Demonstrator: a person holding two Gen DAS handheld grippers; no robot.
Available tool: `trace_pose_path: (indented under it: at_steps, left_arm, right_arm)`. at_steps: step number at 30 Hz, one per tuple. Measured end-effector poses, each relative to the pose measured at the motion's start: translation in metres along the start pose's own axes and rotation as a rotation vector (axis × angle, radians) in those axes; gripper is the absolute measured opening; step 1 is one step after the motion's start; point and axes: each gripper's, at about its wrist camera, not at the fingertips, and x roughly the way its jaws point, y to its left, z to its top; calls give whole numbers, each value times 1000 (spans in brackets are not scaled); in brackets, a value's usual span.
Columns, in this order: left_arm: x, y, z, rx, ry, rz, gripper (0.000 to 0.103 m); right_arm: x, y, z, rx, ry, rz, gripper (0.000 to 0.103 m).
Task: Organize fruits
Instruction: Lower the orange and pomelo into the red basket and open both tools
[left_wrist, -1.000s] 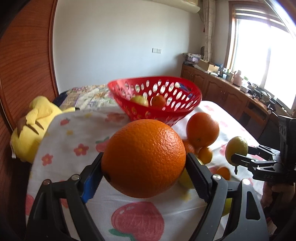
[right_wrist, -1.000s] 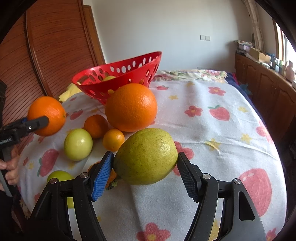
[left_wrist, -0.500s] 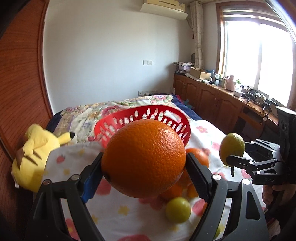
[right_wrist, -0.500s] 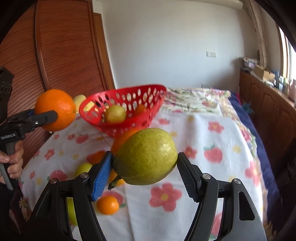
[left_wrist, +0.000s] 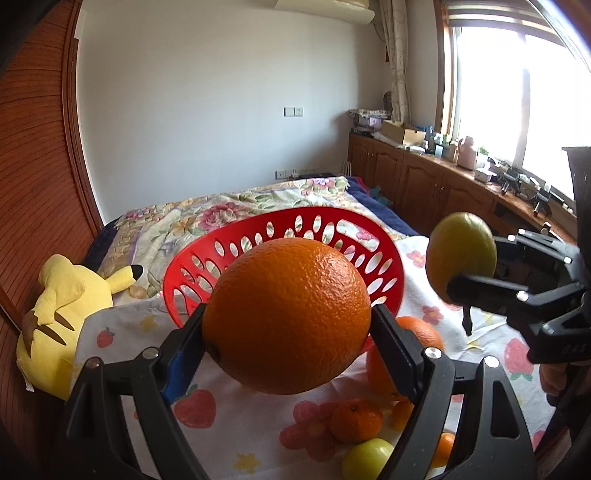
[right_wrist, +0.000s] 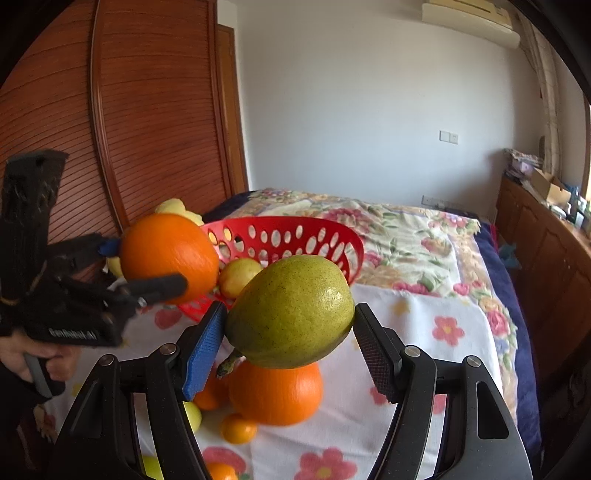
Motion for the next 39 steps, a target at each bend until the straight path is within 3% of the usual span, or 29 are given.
trace_pose_path:
  at_steps: [12,28,30,33,39]
  left_arm:
    - [34,-6,4,65,85,50,85]
    - [63,-1,4,18,178,39,85]
    - [64,-3,4,27,173,53,85]
    - [52,-3,13,39,101,76,84]
    - [31,7,27,18,47,62,84]
  right_arm:
    - [31,-5,17,-4,16,28,72]
    - [46,-5,19,-7,28,39,72]
    - [46,-5,19,-8,27,38,72]
    - [46,-5,19,-9,27,38,72]
    - [50,-4,18,-3,30,35,72]
